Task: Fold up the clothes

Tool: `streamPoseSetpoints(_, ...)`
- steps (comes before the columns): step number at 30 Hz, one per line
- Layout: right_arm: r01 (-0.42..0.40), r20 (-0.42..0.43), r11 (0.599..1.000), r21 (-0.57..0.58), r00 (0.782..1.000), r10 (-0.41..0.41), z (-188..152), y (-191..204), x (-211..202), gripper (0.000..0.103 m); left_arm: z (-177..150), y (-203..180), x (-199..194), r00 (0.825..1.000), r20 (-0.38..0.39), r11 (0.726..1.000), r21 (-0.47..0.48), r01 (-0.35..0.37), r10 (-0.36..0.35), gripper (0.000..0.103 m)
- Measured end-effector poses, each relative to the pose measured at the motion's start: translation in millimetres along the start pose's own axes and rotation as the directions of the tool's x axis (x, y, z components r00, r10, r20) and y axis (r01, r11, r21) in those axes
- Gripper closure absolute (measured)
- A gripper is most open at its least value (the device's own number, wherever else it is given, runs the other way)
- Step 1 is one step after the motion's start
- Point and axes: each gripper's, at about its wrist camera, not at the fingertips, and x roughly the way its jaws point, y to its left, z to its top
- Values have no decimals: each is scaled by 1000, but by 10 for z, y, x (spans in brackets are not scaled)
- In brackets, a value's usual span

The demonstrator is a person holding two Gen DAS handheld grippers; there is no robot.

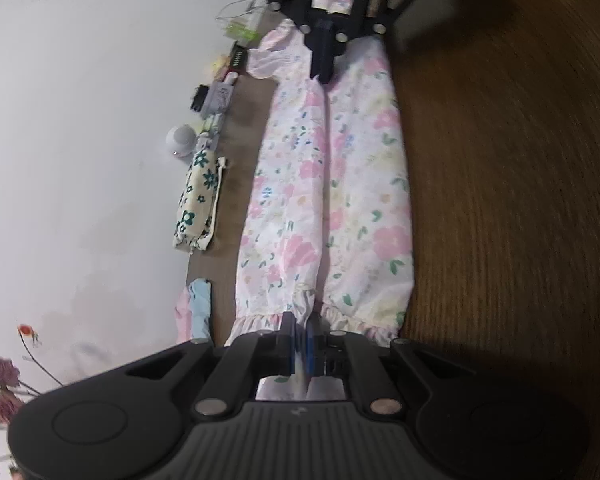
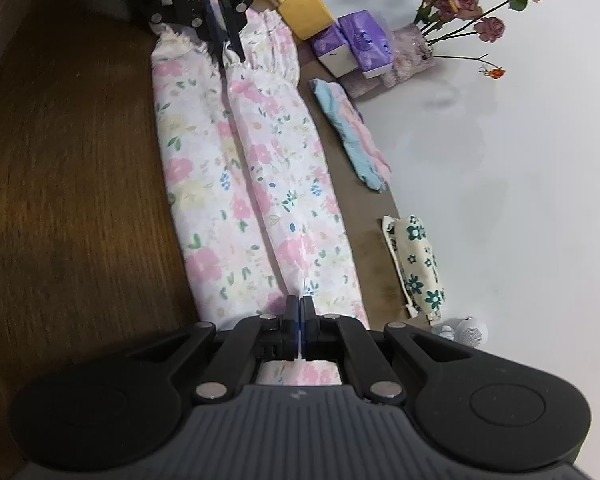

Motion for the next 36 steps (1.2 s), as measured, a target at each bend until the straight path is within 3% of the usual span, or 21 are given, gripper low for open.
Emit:
streamPoseSetpoints(6,-12,-5,1000,3,1000,12,-11,5,-2,99,-12,-9,-25,1000,3,1000,4,3,-3,94)
streamPoseSetpoints(7,-16,-6,1000,23,1000,16,-30,-24,-24,96,-28,9,-56,1000,6,1000,-6,-2,2,86)
streamPoseSetpoints(10,-39,-8,990,132,999,40,-131,-172,-129,73,-104,85,-183,1000,17,999,-47,-14,14,58)
streamPoseSetpoints(11,-55,-6,981,188,998,57,-176,-247,-175,71,-146,120,-250,1000,19,998,-64,-9,10,51)
streamPoseSetpoints(13,-98,10,936,338,995,100,-263,-439,-260,69,-231,210,-371,1000,15,994,-108,0,1,51)
streamPoseSetpoints(15,-148,59,861,487,989,136,-328,-610,-308,69,-293,364,-449,1000,20,977,-211,23,-19,51)
streamPoseSetpoints(18,-241,171,698,674,970,170,-355,-808,-310,69,-304,667,-473,995,76,891,-444,95,-68,51)
streamPoseSetpoints(21,-322,273,572,754,946,173,-232,-848,-225,69,-241,916,-373,986,143,747,-645,162,-91,51)
streamPoseSetpoints(24,-366,315,506,781,931,186,-48,-823,-63,75,-152,1053,-260,979,174,599,-775,203,-107,60)
streamPoseSetpoints(27,-372,318,473,799,928,193,105,-757,79,76,-133,1051,-110,980,153,489,-850,198,-131,77)
streamPoseSetpoints(28,-368,310,463,806,930,199,132,-736,131,76,-141,1015,-67,979,147,470,-861,197,-142,82)
streamPoseSetpoints(32,-356,283,441,824,933,224,200,-659,286,76,-181,845,59,972,146,410,-887,211,-185,82)
streamPoseSetpoints(36,-342,256,442,829,935,245,237,-582,386,77,-237,728,78,973,147,387,-899,206,-177,82)
